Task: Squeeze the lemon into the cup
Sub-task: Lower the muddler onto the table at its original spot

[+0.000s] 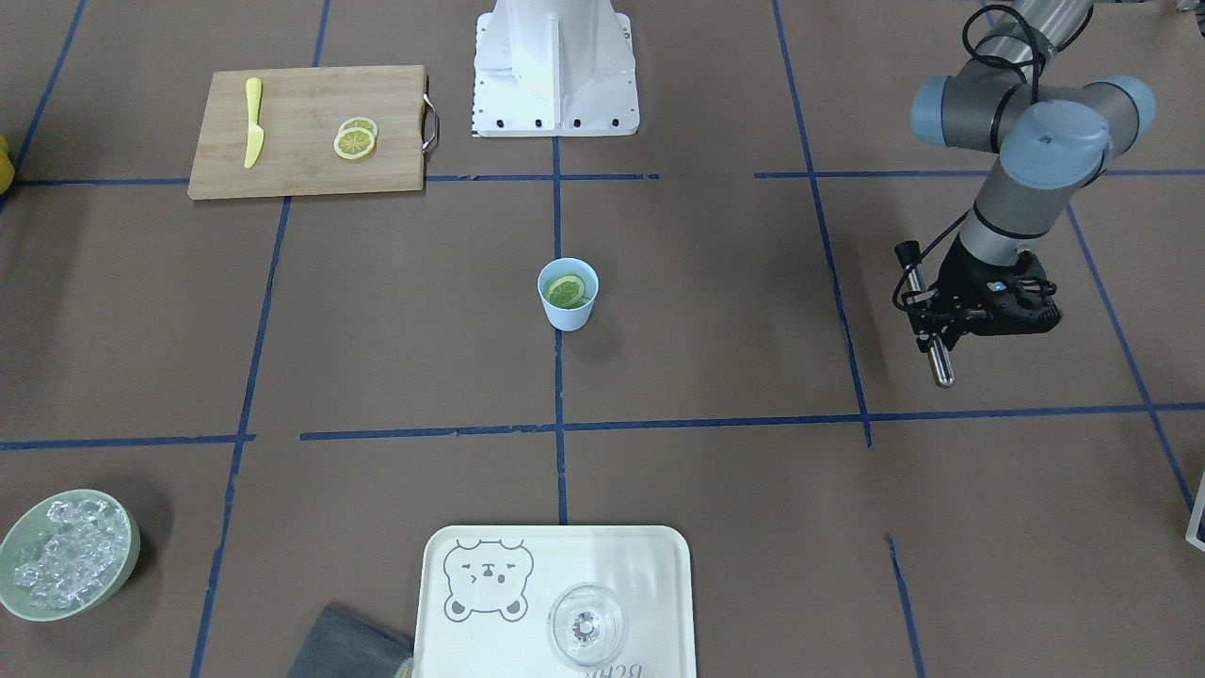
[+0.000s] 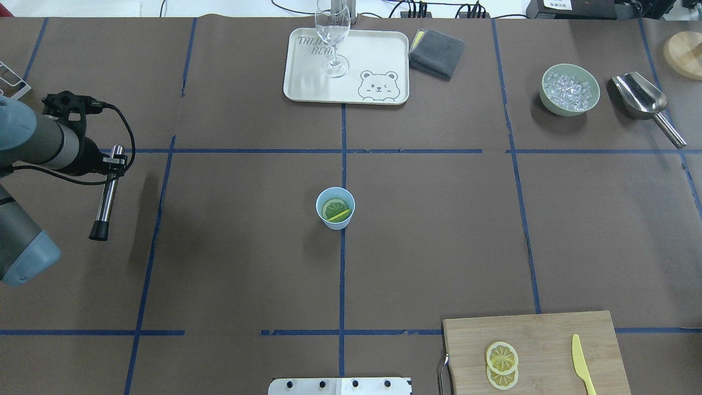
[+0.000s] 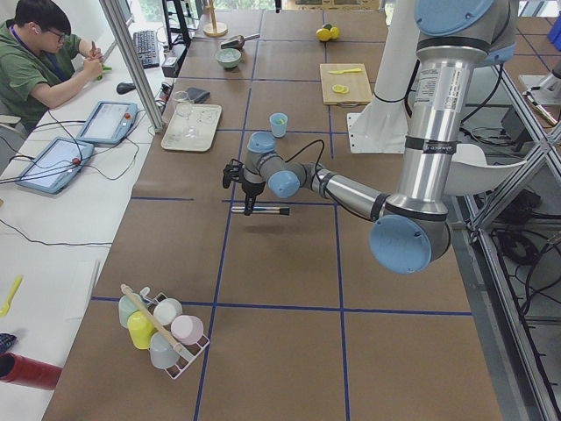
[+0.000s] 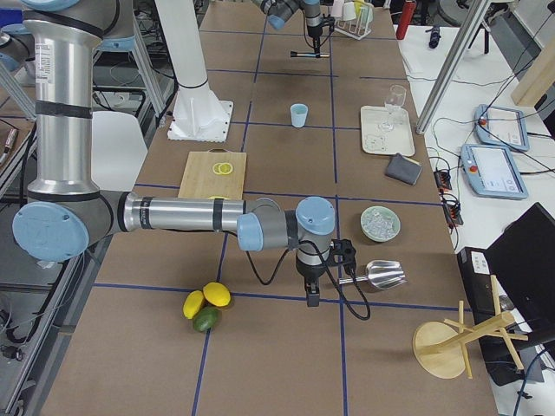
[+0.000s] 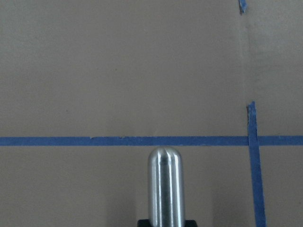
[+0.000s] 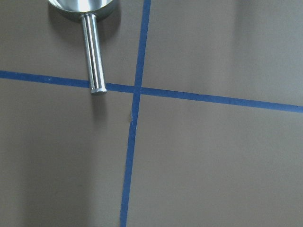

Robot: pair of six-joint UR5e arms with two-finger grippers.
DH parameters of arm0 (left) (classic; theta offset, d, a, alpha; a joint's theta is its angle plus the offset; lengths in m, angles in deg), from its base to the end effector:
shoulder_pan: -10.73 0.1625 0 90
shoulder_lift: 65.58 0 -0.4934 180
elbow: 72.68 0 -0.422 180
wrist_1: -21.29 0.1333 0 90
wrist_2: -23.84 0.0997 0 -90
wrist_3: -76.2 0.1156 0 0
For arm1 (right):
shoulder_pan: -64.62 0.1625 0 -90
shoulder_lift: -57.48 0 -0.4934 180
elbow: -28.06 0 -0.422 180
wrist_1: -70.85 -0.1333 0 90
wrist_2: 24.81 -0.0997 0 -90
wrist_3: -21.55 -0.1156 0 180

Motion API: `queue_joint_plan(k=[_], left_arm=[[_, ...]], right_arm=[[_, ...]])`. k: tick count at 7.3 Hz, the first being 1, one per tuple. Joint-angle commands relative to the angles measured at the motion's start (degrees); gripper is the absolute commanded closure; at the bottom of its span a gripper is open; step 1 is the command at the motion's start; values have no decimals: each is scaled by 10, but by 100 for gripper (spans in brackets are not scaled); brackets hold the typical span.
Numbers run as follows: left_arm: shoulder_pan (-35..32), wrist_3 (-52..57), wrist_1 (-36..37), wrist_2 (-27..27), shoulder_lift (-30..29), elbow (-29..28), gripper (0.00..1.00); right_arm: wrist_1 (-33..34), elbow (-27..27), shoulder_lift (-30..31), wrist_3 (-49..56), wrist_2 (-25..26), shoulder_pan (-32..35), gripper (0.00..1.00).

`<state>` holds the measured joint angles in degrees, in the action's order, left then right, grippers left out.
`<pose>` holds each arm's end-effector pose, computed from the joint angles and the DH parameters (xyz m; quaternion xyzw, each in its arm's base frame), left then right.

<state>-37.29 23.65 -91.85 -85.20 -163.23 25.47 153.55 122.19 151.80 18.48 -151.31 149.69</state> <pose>0.3423 -0.5233 0.5589 0.1085 0.3473 -0.0308 0.9310 0.0217 -0.4990 0.7358 0.0369 -0.3159 -0.0348 0.9474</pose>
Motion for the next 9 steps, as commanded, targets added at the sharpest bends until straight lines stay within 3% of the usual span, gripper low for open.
queue_joint_plan(k=[1,5,7,8,9], left_arm=[[14,3,-1,3,12,-1,100],[22,3,-2,7,19,-15,100],[30,3,-2,7,19,-19,90],[31,3,-2,7,18,-19,1],[32,4,-2,9,15,-19,0]], right_arm=[[0,0,1,0,0,0,0],[0,0,1,0,0,0,0],[-1,0,0,0,0,2,0],[-1,0,-1,0,0,3,0],[-1,1,-1,0,0,3,0]])
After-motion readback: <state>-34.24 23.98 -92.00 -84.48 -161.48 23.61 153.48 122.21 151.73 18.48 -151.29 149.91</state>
